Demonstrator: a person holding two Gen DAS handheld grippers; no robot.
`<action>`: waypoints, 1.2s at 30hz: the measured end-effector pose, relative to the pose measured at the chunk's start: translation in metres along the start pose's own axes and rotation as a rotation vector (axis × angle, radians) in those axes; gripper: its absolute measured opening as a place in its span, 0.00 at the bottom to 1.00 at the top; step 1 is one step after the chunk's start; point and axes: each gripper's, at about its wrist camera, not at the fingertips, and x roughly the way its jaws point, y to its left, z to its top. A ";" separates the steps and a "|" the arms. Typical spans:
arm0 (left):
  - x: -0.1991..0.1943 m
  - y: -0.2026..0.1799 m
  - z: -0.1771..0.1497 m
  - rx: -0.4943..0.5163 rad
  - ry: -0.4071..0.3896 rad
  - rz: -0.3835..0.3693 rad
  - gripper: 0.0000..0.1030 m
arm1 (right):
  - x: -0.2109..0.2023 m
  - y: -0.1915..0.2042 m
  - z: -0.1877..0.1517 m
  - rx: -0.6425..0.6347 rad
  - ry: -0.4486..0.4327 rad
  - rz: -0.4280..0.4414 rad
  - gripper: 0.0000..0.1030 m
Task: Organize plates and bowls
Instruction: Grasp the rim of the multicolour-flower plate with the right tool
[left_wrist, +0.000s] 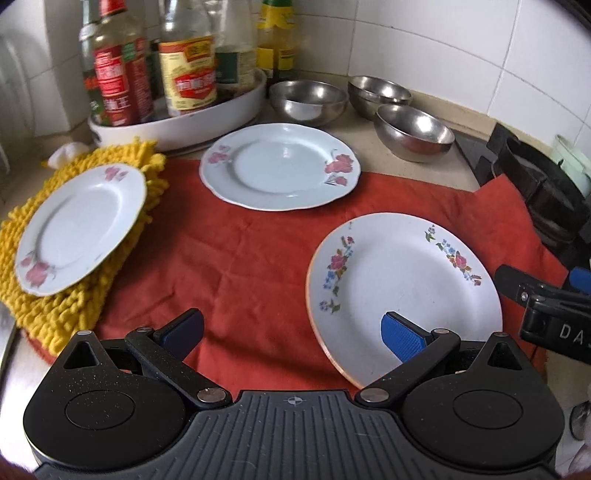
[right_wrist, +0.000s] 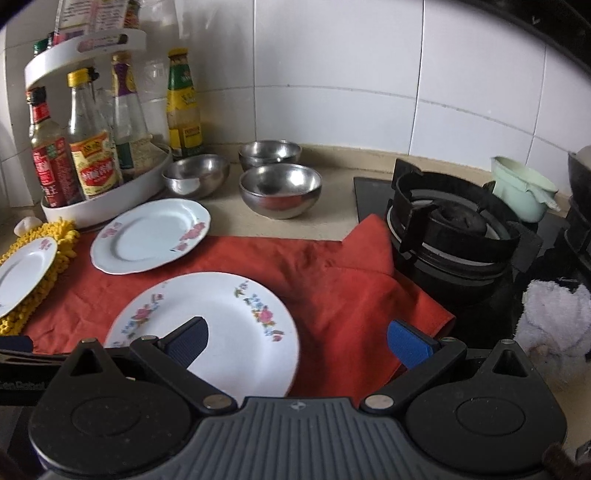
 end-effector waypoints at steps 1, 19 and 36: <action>0.003 -0.002 0.001 0.005 0.007 0.003 1.00 | 0.004 -0.003 0.001 -0.004 0.002 0.009 0.97; 0.044 -0.020 0.012 0.021 0.109 0.032 0.98 | 0.060 -0.024 0.003 0.030 0.184 0.297 0.68; 0.054 -0.022 0.016 0.014 0.106 -0.005 1.00 | 0.067 -0.020 0.005 -0.057 0.199 0.348 0.47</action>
